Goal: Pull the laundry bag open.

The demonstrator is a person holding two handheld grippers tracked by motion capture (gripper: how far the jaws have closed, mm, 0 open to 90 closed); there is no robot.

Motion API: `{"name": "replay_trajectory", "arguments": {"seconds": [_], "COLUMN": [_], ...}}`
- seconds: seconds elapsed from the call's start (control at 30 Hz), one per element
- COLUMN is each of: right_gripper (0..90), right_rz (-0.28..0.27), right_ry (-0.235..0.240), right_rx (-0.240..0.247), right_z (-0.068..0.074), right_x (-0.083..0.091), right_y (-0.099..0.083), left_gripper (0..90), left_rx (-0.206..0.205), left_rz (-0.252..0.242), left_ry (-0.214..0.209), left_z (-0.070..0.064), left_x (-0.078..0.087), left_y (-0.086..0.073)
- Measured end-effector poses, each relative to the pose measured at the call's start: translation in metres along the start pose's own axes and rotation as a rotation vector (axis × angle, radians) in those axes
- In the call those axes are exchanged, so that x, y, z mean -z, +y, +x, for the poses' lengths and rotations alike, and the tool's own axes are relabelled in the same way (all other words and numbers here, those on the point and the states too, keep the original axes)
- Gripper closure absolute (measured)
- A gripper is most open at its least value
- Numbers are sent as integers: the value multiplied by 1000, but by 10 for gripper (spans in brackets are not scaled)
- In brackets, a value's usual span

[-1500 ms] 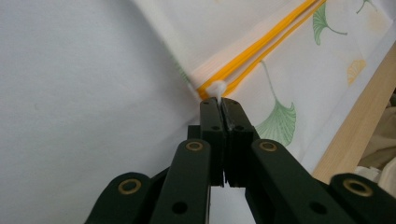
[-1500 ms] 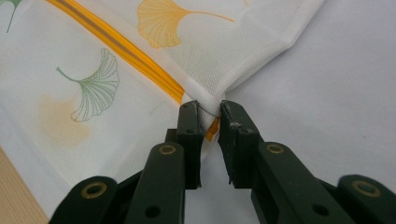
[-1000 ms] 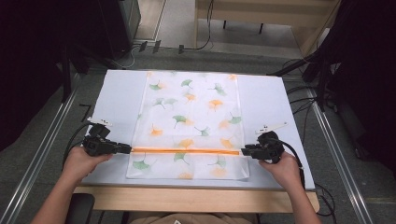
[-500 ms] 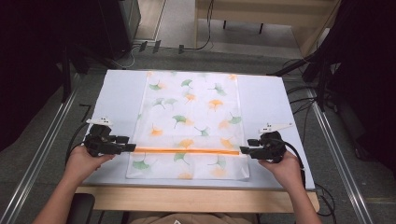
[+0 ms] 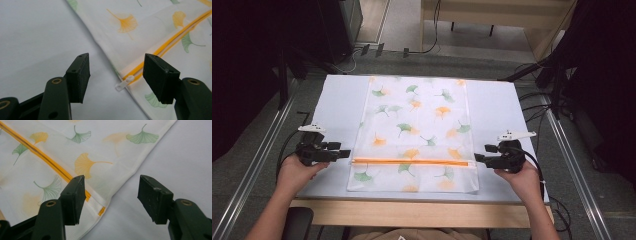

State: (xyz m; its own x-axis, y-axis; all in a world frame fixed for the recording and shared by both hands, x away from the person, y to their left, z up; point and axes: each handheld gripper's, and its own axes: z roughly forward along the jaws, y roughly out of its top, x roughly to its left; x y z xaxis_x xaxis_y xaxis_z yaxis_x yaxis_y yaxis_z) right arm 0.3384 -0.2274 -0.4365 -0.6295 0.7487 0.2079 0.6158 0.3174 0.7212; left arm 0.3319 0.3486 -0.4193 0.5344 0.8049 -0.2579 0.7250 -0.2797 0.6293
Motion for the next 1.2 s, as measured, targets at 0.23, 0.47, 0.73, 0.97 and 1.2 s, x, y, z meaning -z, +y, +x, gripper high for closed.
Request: {"name": "replay_trajectory", "arguments": {"seconds": [0.23,0.47,0.73,0.97,1.2], "right_gripper": [382,343,328,322,236], "right_rz": [-25,-52,-92,-99,-84], "right_ry": [-18,-67,-110,-130,-95], "right_rx": [-10,-15,-30,-84,-61], "right_z": [-9,-19,-31,-40,-39], "right_x": [6,9,14,11,8], "right_y": [-3,-8,-13,-14,-14], "left_gripper": [373,352,338,330,331], "left_rx": [21,29,30,39,33], "left_rz": [-4,-25,-30,-44,-37], "left_ry": [23,68,125,131,129], "left_z": [8,16,22,26,25], "left_x": [2,4,4,4,2], "left_y": [-2,-5,-5,-5,-4]}}
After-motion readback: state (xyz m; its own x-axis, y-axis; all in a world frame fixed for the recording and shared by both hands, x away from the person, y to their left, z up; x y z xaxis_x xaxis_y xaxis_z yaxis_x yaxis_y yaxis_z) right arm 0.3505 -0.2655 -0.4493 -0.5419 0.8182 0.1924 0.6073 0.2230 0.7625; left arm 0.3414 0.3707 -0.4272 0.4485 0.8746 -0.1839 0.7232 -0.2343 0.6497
